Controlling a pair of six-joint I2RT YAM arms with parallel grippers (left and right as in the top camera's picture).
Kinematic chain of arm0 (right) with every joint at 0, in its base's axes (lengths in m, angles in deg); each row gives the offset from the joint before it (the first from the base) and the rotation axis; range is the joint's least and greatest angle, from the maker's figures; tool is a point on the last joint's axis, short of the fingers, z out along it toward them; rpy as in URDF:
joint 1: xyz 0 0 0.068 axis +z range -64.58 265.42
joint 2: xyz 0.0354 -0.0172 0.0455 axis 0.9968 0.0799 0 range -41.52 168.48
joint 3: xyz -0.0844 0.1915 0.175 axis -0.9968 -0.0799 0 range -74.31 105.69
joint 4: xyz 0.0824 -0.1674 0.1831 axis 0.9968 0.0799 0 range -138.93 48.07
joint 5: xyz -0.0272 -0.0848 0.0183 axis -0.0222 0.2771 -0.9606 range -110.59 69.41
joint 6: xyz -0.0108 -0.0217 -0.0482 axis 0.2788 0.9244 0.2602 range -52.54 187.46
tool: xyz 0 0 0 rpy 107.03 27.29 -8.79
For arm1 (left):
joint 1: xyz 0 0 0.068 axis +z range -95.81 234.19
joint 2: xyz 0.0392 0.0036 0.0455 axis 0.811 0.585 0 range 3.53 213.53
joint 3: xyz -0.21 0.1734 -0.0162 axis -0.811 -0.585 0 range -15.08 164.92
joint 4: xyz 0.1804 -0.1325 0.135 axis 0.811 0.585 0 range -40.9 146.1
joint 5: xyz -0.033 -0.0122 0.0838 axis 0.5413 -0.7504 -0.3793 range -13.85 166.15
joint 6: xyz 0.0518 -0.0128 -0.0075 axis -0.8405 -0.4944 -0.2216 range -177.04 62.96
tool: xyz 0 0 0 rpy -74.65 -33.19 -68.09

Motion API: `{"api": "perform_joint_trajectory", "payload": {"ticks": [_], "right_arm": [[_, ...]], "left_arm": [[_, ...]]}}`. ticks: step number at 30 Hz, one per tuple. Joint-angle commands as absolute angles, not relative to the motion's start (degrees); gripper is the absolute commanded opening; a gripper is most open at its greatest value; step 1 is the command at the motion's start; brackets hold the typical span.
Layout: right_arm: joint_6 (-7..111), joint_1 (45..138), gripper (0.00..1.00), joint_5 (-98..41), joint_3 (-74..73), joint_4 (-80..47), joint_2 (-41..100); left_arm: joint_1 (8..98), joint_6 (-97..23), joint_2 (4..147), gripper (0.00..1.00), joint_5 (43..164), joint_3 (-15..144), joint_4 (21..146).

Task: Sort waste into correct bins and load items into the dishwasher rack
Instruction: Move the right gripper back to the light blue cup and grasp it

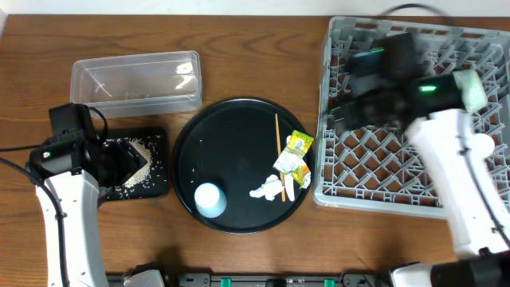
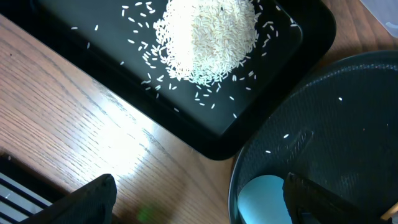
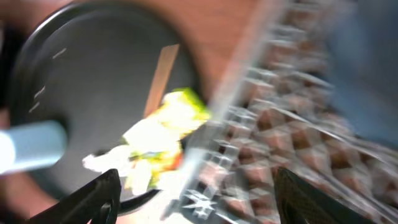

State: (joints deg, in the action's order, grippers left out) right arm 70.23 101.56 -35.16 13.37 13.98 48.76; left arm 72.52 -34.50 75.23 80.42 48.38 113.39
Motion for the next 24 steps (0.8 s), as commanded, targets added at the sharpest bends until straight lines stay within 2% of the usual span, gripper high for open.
{"api": "perform_joint_trajectory", "payload": {"ticks": [1,11,17,24], "right_arm": [[71.41,110.0,0.75,-35.64,13.59,13.63,52.48],[71.21,130.41,0.82,-35.95,13.59,7.21,62.82],[70.75,137.89,0.94,-35.4,13.59,1.96,63.6],[70.73,142.83,0.94,-29.54,12.58,-1.34,63.63]], "left_arm": [[72.76,-34.02,75.45,0.87,79.76,48.14,113.57],[72.76,-34.02,75.45,0.87,79.74,48.14,113.57],[72.76,-34.02,75.45,0.87,79.74,48.14,113.55],[72.76,-34.02,75.45,0.87,79.74,48.12,113.55]]}}
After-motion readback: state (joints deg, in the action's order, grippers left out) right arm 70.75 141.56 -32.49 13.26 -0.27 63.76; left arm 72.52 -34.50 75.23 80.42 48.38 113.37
